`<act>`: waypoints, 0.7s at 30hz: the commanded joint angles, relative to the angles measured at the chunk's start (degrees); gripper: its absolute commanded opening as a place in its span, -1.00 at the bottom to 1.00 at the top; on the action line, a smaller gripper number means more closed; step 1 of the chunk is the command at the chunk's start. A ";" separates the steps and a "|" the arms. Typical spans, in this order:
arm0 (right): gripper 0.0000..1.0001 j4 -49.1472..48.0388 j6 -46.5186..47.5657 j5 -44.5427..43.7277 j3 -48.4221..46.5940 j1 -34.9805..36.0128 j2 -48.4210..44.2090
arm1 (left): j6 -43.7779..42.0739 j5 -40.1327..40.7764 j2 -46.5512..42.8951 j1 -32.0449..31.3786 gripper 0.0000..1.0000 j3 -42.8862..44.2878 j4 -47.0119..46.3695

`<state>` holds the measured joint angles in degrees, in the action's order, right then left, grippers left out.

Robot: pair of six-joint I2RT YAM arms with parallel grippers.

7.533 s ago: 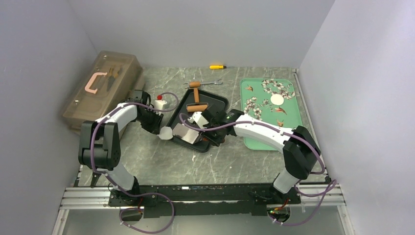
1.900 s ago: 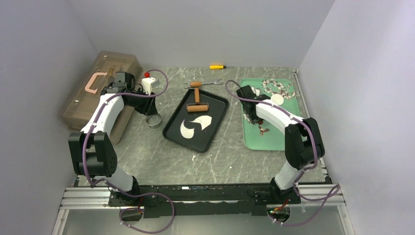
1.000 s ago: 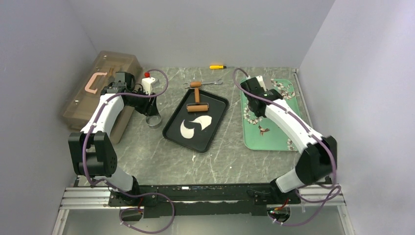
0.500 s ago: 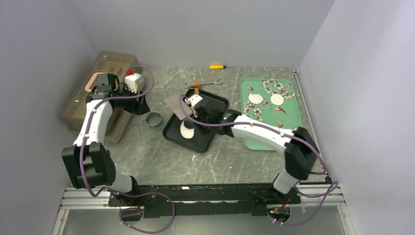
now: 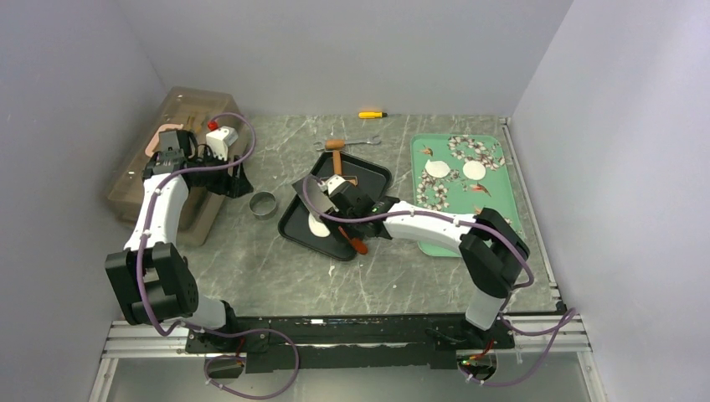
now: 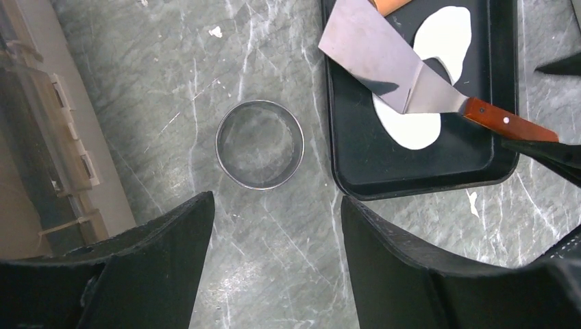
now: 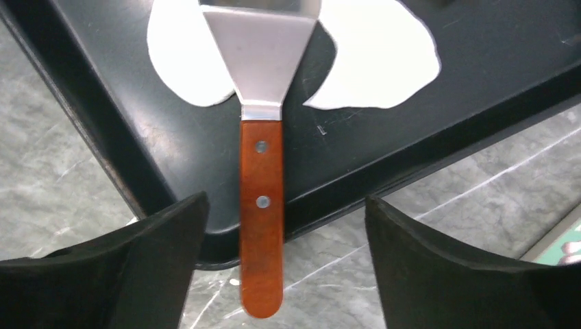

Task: Roll out the dumpling wrappers from the dough

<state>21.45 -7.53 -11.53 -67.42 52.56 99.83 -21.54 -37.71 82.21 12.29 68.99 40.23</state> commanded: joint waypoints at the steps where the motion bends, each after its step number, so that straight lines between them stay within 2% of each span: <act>1: 0.96 -1.78 0.82 -3.50 -2.08 -0.84 -3.80 | 0.00 -1.99 -1.30 0.16 0.60 0.01 -1.42; 2: 0.99 -1.88 0.98 -3.60 -2.10 -1.24 -4.76 | 0.05 -2.12 -1.21 0.18 0.89 0.26 -1.30; 3: 0.99 -2.16 1.21 -3.41 -1.94 -1.79 -5.91 | 0.13 -2.29 -1.30 0.19 0.98 0.28 -1.48; 8: 0.99 -8.18 1.19 1.33 1.76 -8.96 -15.81 | 3.65 -1.59 -3.62 0.16 0.99 -2.44 -8.42; 11: 0.99 -14.39 0.19 4.85 6.81 -17.38 -23.83 | 8.12 1.70 -4.58 0.14 0.99 -4.92 -15.29; 14: 0.99 -21.70 -0.30 4.21 14.91 -27.75 -32.53 | 12.30 5.36 -5.67 0.18 0.99 -8.65 -22.82; 18: 0.99 -28.77 -0.15 -0.16 25.35 -38.62 -41.27 | 19.16 11.24 -9.45 0.14 0.99 -18.67 -38.55; 21: 0.99 -33.59 -3.70 -0.23 32.46 -48.56 -43.12 | 23.84 15.18 -12.42 0.18 0.99 -26.86 -53.09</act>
<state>-3.16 -7.62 -10.52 -42.35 12.49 58.15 -6.55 -29.26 74.28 12.29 49.78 9.85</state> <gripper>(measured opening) 0.993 0.994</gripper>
